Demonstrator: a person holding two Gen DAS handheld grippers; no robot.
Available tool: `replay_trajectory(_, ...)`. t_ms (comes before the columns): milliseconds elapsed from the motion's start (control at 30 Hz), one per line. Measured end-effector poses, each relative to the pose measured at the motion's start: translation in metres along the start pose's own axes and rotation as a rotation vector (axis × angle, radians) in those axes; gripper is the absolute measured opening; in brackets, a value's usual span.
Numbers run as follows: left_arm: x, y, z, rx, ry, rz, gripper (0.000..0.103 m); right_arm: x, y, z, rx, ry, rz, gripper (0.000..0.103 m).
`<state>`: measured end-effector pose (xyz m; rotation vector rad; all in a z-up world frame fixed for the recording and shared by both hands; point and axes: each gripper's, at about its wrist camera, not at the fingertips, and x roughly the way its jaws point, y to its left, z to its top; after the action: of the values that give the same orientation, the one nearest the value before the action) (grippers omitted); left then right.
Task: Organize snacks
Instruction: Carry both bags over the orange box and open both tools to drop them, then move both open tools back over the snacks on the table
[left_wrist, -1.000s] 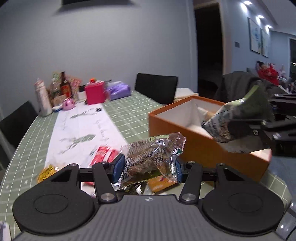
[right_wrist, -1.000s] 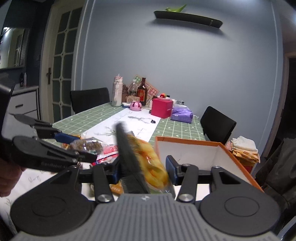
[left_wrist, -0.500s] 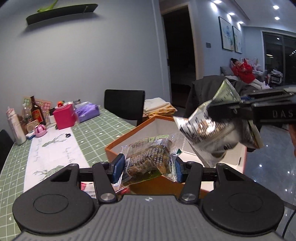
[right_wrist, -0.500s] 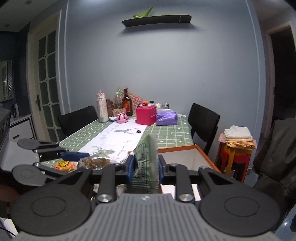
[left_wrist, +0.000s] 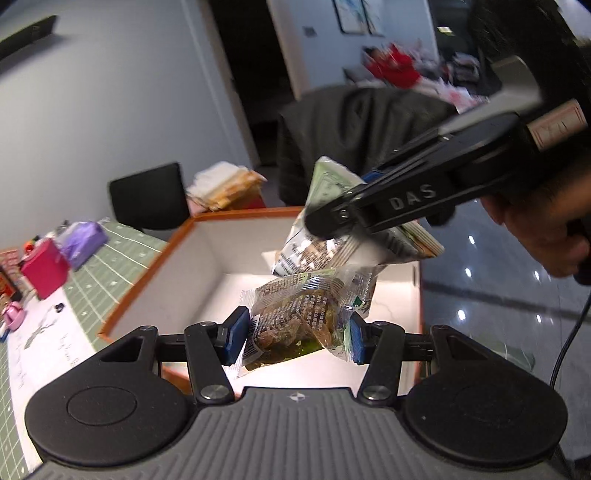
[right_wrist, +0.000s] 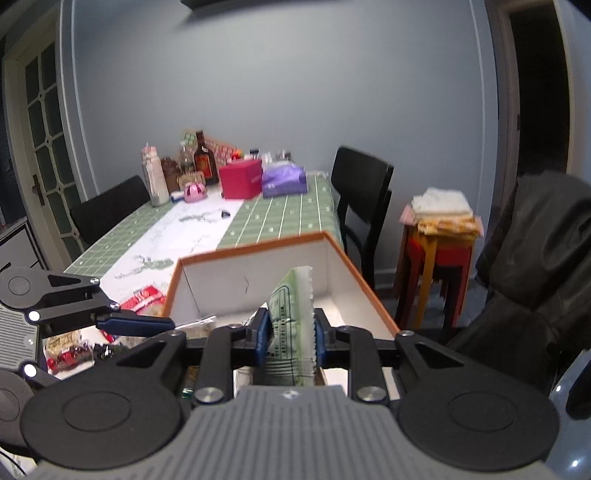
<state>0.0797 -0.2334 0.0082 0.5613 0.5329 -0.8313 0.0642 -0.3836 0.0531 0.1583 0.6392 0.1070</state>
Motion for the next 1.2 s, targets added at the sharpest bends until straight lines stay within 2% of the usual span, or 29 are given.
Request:
replay_trajectory(167, 0.023, -0.001, -0.003, -0.028, 0.100, -0.075, 0.061, 0.018, -0.018, -0.005, 0.072, 0.089, 0.065, 0.020)
replay_trajectory(400, 0.042, 0.005, -0.005, -0.060, 0.190, -0.117, 0.061, 0.044, -0.024, -0.002, 0.077, 0.199, 0.106, 0.020)
replay_trajectory(667, 0.056, 0.018, -0.003, -0.107, 0.256, -0.181, 0.060, 0.090, -0.048, 0.011, 0.151, 0.442, 0.276, 0.020)
replay_trajectory(733, 0.057, 0.018, -0.002, -0.114, 0.262, -0.187, 0.061, 0.104, -0.050, 0.009, 0.148, 0.510, 0.288, 0.020)
replay_trajectory(800, 0.057, 0.017, -0.001, -0.120, 0.267, -0.187, 0.062, 0.113, -0.047, 0.007, 0.092, 0.545, 0.255, 0.021)
replay_trajectory(900, 0.058, 0.016, 0.002, -0.103, 0.261, -0.167, 0.065, 0.114, -0.038, 0.012, -0.005, 0.537, 0.180, 0.023)
replay_trajectory(1033, 0.051, 0.018, 0.006, -0.108, 0.229, -0.155, 0.076, 0.101, -0.016, 0.017, -0.216, 0.481, 0.052, 0.028)
replay_trajectory(1100, 0.047, 0.021, 0.008, -0.126, 0.209, -0.151, 0.077, 0.094, -0.008, 0.020, -0.285, 0.447, -0.003, 0.037)
replay_trajectory(1200, 0.040, 0.025, 0.009, -0.152, 0.186, -0.150, 0.077, 0.084, -0.015, 0.030, -0.289, 0.398, -0.012, 0.038)
